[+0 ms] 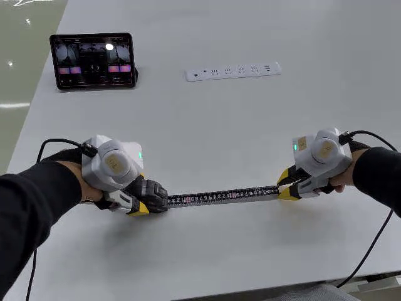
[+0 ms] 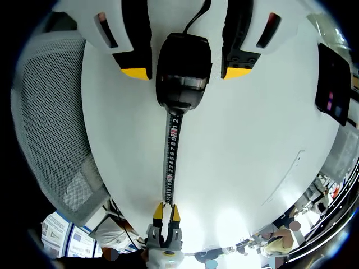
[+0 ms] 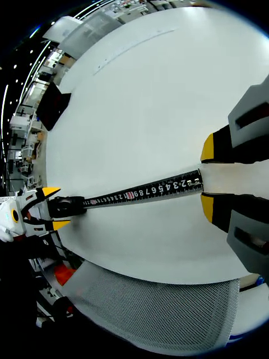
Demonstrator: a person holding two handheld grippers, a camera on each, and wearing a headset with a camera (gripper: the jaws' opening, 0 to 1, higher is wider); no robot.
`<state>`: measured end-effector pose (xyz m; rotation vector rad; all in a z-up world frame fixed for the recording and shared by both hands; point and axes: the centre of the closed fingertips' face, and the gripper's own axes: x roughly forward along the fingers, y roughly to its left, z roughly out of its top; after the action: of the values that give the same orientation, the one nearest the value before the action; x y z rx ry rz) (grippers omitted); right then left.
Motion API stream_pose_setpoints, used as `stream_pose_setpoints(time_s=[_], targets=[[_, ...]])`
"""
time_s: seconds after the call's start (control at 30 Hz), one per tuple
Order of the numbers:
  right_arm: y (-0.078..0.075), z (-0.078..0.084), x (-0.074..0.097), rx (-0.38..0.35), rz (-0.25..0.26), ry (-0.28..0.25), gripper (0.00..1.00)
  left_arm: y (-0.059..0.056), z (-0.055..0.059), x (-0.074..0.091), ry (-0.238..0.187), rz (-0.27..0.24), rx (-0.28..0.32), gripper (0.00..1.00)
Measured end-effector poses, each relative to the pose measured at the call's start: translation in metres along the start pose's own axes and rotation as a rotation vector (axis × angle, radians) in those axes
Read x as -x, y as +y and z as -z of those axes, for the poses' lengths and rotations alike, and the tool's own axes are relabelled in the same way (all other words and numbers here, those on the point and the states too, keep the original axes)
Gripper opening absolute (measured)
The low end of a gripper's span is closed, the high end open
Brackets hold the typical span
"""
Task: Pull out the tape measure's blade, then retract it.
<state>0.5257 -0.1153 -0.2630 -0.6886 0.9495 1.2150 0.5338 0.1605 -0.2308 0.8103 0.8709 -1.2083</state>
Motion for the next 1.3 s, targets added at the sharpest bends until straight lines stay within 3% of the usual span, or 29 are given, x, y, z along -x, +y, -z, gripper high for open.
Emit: stream_pose_setpoints(time_s=[0.1, 0.4, 0.6, 0.73, 0.83, 0.97, 1.1, 1.3], targets=[[-0.002, -0.001, 0.006, -0.03, 0.024, -0.021, 0.19, 0.002, 0.005, 0.001, 0.004, -0.017, 0.058, 0.58], [-0.002, -0.008, 0.021, -0.143, 0.077, -0.101, 0.3, -0.001, 0.0, 0.01, -0.058, -0.034, 0.198, 0.71], [-0.001, -0.007, 0.032, -0.231, 0.141, -0.159, 0.36, 0.002, -0.003, 0.017, -0.138, -0.056, 0.353, 0.8], [0.001, -0.005, 0.038, -0.283, 0.173, -0.191, 0.41, 0.008, -0.003, 0.024, -0.196, -0.103, 0.427, 0.81], [0.006, -0.002, 0.043, -0.305, 0.198, -0.208, 0.43, 0.021, 0.002, 0.036, -0.239, -0.203, 0.455, 0.82], [0.012, -0.001, 0.052, -0.322, 0.224, -0.233, 0.46, 0.027, 0.008, 0.048, -0.277, -0.269, 0.502, 0.83], [0.019, 0.007, 0.059, -0.345, 0.244, -0.24, 0.46, 0.027, 0.02, 0.055, -0.304, -0.29, 0.569, 0.85], [0.026, 0.016, 0.069, -0.403, 0.277, -0.27, 0.5, 0.023, 0.038, 0.066, -0.335, -0.354, 0.617, 0.89]])
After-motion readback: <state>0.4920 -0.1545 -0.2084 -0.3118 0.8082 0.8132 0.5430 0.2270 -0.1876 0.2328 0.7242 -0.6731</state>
